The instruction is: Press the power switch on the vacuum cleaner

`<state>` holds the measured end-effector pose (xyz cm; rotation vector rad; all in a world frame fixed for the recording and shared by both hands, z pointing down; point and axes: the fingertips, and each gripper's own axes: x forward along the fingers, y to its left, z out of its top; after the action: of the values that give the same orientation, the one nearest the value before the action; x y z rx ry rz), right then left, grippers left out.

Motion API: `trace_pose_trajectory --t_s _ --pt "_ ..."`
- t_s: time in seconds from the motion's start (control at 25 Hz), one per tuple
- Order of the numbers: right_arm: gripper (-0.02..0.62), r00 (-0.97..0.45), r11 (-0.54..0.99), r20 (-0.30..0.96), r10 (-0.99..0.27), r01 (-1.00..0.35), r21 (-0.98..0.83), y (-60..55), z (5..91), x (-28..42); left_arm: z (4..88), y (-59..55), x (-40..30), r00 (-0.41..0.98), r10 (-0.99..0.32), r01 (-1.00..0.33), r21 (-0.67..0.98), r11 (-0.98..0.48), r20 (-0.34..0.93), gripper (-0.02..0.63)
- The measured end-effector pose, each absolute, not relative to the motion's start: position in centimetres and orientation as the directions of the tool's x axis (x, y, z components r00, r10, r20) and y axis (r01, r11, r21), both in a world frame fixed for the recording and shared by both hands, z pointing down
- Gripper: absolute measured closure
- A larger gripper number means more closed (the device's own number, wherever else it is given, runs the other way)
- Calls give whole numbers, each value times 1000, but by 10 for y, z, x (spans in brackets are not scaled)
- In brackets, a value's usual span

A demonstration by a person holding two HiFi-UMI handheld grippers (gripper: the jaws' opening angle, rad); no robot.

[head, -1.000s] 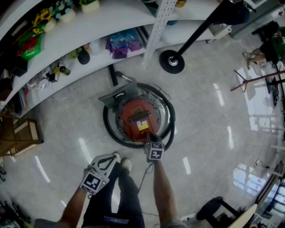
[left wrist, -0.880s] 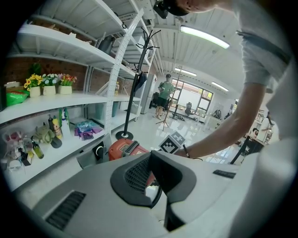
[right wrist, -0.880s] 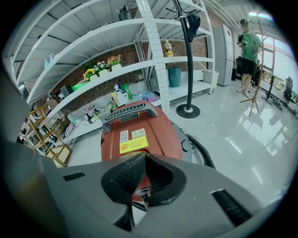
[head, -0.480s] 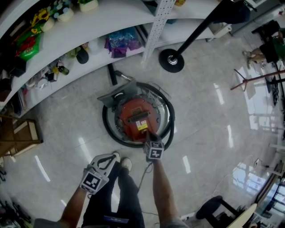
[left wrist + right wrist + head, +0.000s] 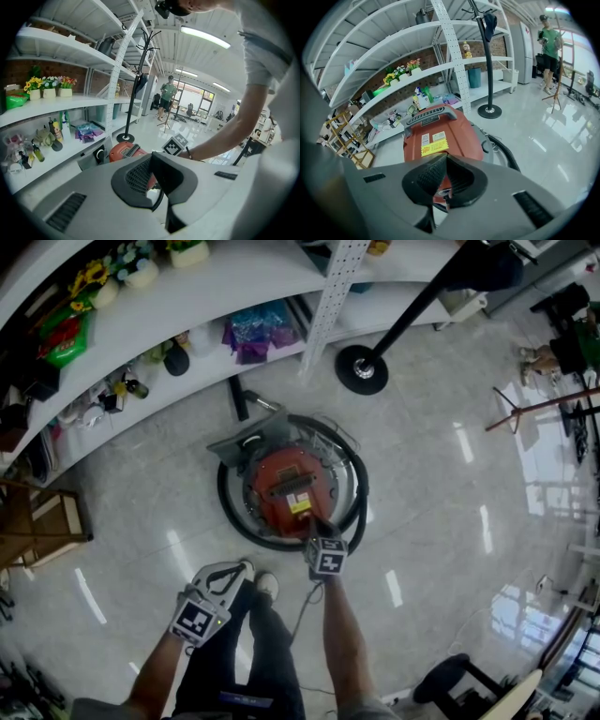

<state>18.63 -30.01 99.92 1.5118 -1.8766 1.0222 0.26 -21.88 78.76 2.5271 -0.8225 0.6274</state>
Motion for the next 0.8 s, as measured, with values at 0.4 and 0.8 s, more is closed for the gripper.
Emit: trace_pose_trajectory --t_s 0.4,0.8 --pt "583 -244 98 755 -609 -967 -234 -298 972 189 774 -217 5 718 -461 -634 215 -743 522 598" --pt "583 -259 117 707 -658 -963 -244 -284 922 176 745 -218 2 704 -512 -669 215 -712 493 598"
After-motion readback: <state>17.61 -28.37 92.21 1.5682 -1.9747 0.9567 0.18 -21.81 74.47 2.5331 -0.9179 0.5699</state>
